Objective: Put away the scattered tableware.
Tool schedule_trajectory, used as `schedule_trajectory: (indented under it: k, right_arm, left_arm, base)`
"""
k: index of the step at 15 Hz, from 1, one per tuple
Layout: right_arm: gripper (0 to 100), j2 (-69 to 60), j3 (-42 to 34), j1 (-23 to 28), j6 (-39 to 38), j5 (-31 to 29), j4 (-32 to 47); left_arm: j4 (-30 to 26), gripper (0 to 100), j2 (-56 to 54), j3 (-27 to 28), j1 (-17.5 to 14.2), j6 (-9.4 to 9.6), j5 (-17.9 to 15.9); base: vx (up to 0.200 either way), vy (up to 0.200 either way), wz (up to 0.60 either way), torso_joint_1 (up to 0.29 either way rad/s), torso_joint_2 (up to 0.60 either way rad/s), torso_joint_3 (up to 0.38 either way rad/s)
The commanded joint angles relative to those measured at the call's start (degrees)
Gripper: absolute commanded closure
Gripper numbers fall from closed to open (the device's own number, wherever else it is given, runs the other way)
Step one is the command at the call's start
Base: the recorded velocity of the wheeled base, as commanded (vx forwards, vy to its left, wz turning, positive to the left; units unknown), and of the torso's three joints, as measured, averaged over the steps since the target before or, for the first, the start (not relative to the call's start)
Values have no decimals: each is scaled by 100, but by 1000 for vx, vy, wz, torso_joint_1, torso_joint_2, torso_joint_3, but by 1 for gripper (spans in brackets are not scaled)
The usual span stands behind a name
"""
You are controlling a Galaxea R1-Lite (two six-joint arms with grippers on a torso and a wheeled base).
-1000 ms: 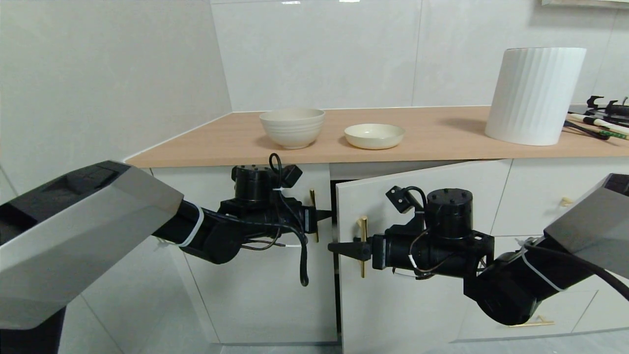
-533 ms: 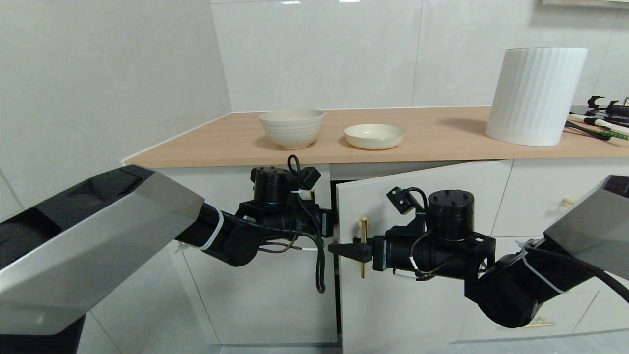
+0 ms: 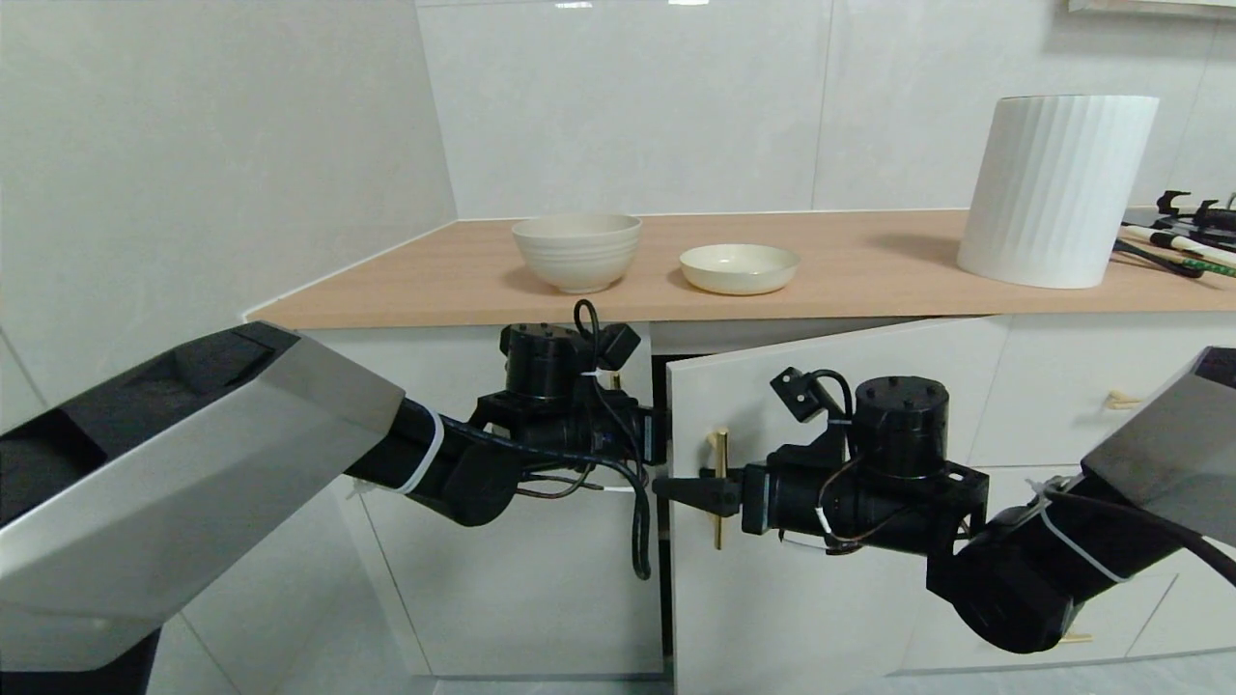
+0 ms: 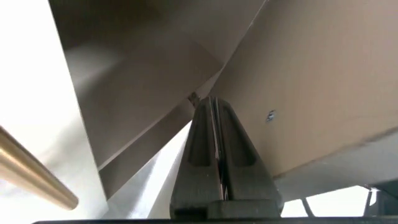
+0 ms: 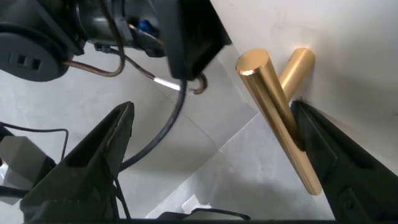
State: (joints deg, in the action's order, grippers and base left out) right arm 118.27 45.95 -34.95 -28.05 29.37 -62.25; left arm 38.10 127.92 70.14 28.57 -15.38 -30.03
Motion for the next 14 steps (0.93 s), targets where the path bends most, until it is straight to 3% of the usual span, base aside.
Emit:
schedule_trajectory:
  k: [1, 6, 11, 14]
  right_arm:
    - [0, -68, -86, 94, 19, -142, 28]
    - [0, -516, -780, 586, 19, -159, -315]
    - [0, -1641, -2450, 436, 28, -151, -394]
    - [0, -2089, -3013, 393, 72, -142, -394]
  left_arm:
    - [5, 100, -83, -18, 17, -8, -12]
    - [5, 100, -91, -27, 131, -17, -126]
    - [5, 100, -109, -45, 175, -17, -153]
    - [5, 100, -170, -106, 175, -17, -153]
  base:
    - [0, 0, 0, 0, 0, 0]
    - [0, 0, 0, 0, 0, 0]
    - [0, 0, 0, 0, 0, 0]
    - [0, 0, 0, 0, 0, 0]
